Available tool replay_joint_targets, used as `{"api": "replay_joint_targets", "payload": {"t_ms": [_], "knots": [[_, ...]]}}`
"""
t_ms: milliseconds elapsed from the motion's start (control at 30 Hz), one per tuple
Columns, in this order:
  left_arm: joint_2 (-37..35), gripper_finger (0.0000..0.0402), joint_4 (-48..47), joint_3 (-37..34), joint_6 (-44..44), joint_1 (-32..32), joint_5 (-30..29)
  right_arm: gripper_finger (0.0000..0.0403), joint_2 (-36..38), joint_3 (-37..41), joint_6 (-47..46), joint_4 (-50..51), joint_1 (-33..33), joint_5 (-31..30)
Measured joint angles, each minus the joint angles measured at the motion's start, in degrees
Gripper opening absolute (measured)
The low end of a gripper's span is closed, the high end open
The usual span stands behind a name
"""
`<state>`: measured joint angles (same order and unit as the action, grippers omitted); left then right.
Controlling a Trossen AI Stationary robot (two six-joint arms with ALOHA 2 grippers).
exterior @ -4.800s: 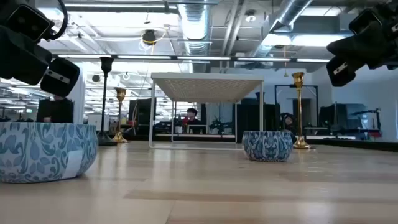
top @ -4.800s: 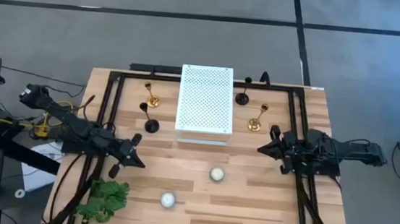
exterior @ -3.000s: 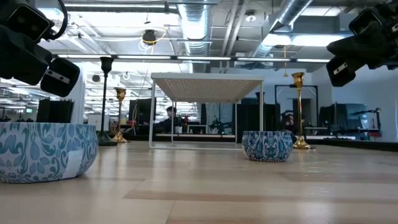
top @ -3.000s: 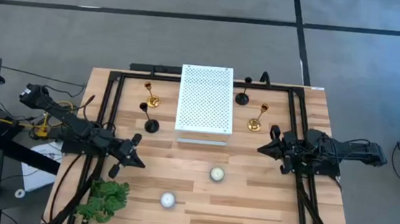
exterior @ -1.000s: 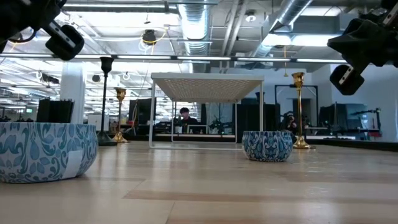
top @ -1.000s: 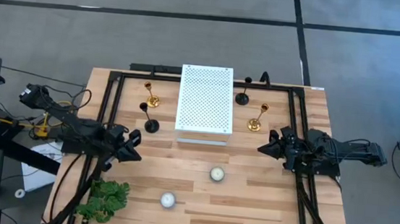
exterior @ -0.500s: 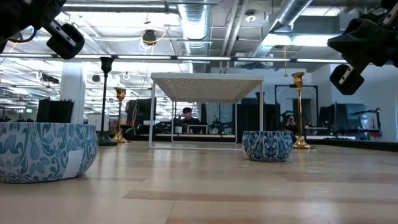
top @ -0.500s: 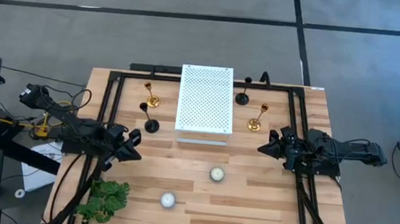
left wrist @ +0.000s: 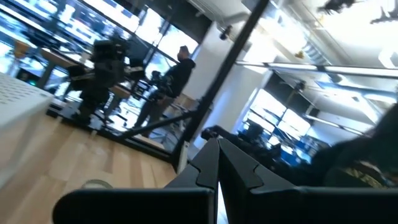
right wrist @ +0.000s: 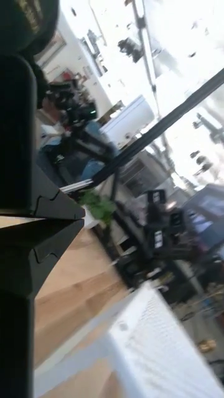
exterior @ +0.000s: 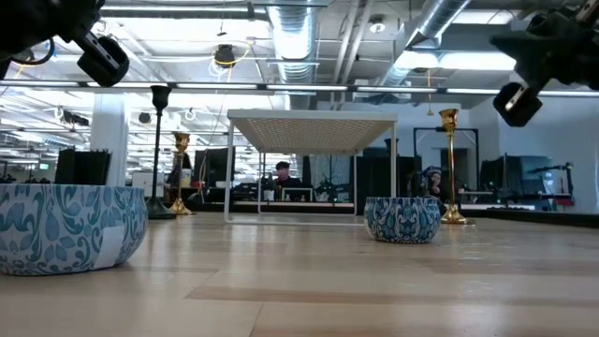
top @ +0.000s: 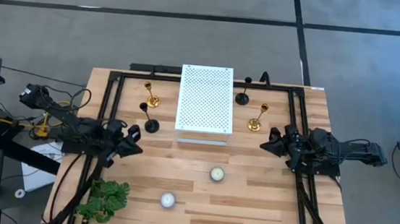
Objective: Pick & Place candle stick holders
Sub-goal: Put the large golden candle holder on the shelf
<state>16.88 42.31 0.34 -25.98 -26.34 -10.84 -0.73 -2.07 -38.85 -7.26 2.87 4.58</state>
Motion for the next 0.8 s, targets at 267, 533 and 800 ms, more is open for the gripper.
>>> {"api": "replay_joint_targets", "payload": {"t_ms": [267, 533, 800], "knots": [[0.0, 0.0006, 1.4, 0.0, 0.0, 0.0, -5.4, 0.0000, 0.0, 0.0, 1.7, -6.1, 0.0, -0.6], [0.2, 0.0006, 1.9, 2.8, 0.6, 0.0, -5.9, 0.0000, 0.0, -1.2, 1.9, -6.5, 0.0, -0.6], [4.4, 0.0006, 1.5, 6.9, 10.8, 0.0, -6.5, 0.0000, 0.0, -6.9, 12.5, -2.2, 0.0, -2.9]]}}
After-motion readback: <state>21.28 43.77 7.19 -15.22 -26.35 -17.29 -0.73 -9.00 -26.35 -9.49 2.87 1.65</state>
